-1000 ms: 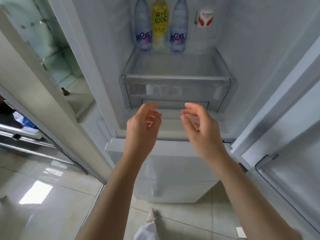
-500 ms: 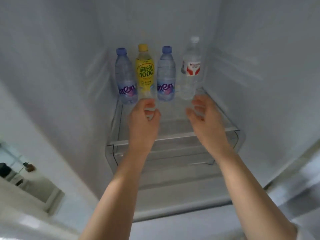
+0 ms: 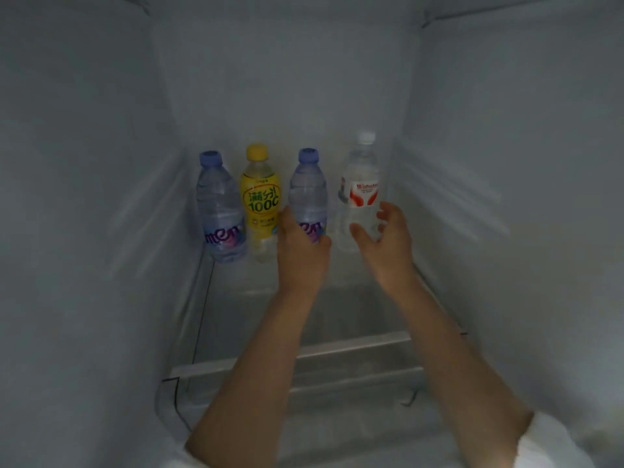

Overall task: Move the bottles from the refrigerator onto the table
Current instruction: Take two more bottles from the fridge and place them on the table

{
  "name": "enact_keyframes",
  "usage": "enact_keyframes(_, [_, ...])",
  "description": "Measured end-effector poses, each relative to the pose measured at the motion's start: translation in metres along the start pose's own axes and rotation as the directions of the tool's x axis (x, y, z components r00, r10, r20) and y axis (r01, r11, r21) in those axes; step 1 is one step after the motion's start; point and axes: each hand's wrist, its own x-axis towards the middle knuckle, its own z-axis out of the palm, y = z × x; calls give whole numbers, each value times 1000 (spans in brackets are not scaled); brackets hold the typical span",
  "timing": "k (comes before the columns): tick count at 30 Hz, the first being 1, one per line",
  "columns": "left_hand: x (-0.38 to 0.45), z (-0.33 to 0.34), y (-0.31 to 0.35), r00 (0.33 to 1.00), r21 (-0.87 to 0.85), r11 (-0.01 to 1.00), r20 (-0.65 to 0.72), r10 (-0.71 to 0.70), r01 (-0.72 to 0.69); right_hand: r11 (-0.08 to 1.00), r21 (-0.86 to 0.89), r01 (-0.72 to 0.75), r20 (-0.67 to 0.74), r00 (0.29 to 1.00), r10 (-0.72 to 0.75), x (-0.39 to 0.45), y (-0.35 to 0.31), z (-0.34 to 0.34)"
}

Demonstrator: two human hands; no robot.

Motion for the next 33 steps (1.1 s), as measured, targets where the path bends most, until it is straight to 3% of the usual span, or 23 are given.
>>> enact_keyframes(13, [40,41,-20,989,100,992,-118,91,-80,992,129,-1,24,1000,-2,57,18,29])
enact_keyframes(33, [3,5,6,972,92,995,-227,63,-43,987,137,-82,1,997,83,27,1,-5])
